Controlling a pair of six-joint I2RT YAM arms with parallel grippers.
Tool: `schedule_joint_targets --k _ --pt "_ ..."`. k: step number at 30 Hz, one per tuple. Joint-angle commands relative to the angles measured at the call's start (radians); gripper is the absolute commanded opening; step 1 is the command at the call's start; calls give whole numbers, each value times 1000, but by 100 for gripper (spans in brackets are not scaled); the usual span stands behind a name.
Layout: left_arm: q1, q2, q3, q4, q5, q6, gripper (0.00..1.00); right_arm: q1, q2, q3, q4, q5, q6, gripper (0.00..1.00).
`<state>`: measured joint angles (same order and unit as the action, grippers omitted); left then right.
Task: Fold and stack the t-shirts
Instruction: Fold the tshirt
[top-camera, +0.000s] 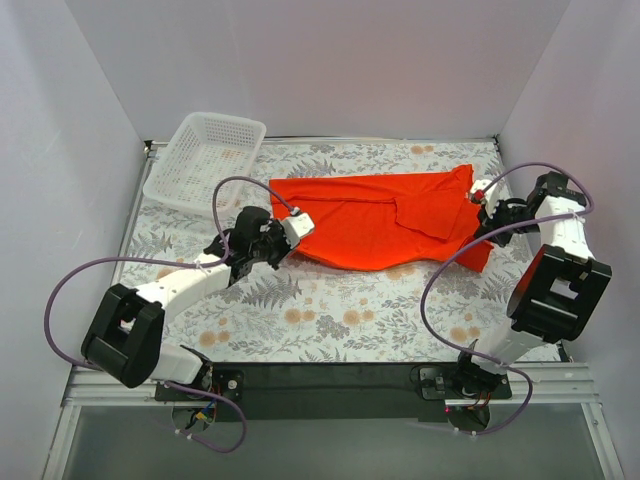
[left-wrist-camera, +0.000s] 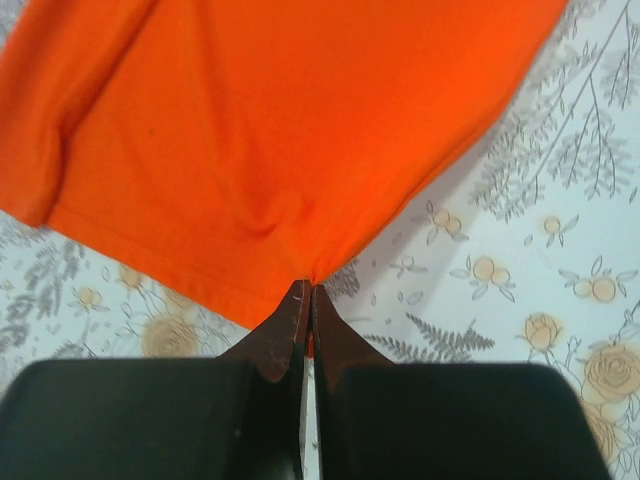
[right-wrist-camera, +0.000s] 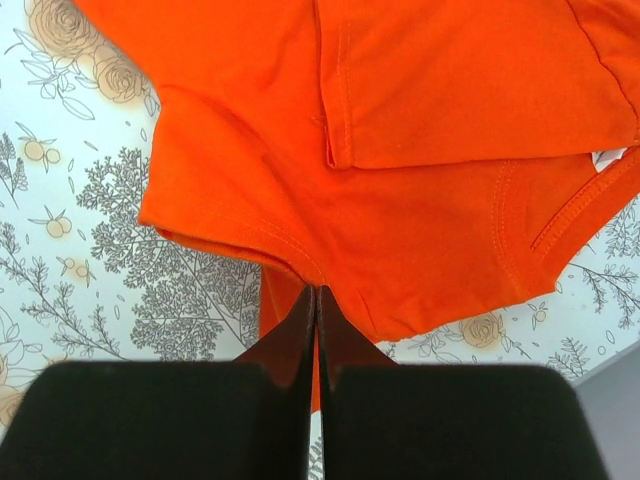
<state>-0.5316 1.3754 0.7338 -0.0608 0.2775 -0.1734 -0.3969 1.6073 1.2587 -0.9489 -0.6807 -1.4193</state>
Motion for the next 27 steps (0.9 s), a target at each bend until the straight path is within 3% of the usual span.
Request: schedule_joint_targets --k 1,12,20,27 --pt "25 19 90 4 92 -17 0 15 35 73 -28 -56 62 1" --pt "113 206 283 -5 108 -52 0 96 206 312 33 -20 224 1" --pt "136 368 404 7 -23 -86 0 184 328 467 87 40 309 1" --pt "137 415 435 7 -124 -69 0 243 401 539 120 69 350 1"
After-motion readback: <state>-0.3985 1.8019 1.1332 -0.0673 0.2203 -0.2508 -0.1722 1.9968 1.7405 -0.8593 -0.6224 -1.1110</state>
